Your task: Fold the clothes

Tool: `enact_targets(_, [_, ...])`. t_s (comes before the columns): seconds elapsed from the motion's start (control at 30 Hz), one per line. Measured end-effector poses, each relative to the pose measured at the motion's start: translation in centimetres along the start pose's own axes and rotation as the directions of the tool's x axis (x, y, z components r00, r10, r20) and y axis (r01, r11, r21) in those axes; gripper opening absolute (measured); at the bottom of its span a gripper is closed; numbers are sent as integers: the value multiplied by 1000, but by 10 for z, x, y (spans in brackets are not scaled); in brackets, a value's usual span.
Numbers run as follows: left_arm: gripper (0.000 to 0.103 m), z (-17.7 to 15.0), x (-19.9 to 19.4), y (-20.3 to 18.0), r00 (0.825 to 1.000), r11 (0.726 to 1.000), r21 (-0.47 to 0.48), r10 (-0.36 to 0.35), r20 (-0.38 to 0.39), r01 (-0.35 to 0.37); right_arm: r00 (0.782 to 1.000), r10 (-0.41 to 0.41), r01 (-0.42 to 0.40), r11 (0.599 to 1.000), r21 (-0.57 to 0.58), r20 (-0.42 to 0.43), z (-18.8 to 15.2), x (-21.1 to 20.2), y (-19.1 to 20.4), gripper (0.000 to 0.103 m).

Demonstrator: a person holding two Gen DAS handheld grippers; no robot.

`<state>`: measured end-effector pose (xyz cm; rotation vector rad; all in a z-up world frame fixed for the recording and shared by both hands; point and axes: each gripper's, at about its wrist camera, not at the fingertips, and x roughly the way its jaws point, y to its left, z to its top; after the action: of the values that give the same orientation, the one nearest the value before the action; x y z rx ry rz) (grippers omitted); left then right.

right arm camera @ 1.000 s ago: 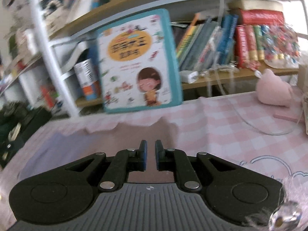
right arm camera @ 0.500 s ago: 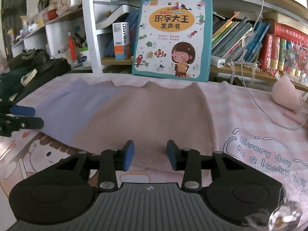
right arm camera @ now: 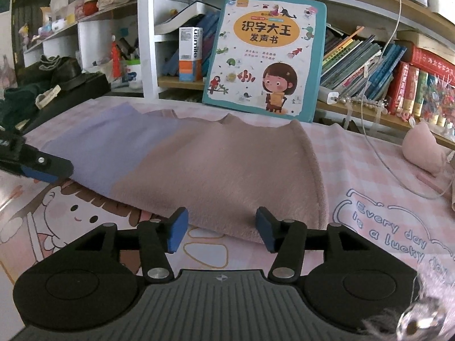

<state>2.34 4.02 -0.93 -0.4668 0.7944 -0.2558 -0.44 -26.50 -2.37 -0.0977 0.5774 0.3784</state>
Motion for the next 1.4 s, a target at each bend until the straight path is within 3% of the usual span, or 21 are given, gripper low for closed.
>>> enact_targets(0.17, [83, 3, -3, 18, 999, 982, -183, -37, 37, 44, 1000, 24, -24, 1000, 20, 4, 8, -1, -13, 51])
enact_targets(0.4, [80, 4, -4, 50, 987, 857, -494, -95, 128, 146, 999, -39, 39, 996, 83, -7, 25, 16, -50, 51])
enact_targets(0.6, [73, 4, -5, 58, 987, 794, -592, -63, 145, 138, 992, -118, 121, 988, 99, -40, 35, 40, -77, 49])
enact_targets(0.73, [69, 5, -7, 66, 987, 771, -622, -46, 157, 135, 995, -64, 76, 985, 155, -80, 37, 61, -91, 44])
enact_targets(0.83, [67, 5, -8, 72, 986, 753, -644, -33, 165, 133, 996, 10, 10, 977, 214, -92, 37, 70, -96, 30])
enact_targets(1.13, [64, 14, -6, 82, 981, 748, -655, 19, 191, 113, 996, 49, -31, 977, 212, -76, 39, 78, -81, 28])
enact_targets(1.23, [55, 17, -5, 85, 978, 758, -647, 63, 201, 84, 996, 52, -36, 980, 194, -75, 41, 81, -72, 28])
enact_targets(1.3, [39, 19, -3, 87, 973, 772, -633, 99, 208, 57, 996, 59, -45, 982, 185, -71, 41, 81, -66, 28])
enact_targets(1.4, [25, 19, -2, 92, 967, 786, -617, 132, 218, 32, 996, 68, -56, 983, 174, -63, 39, 82, -57, 28])
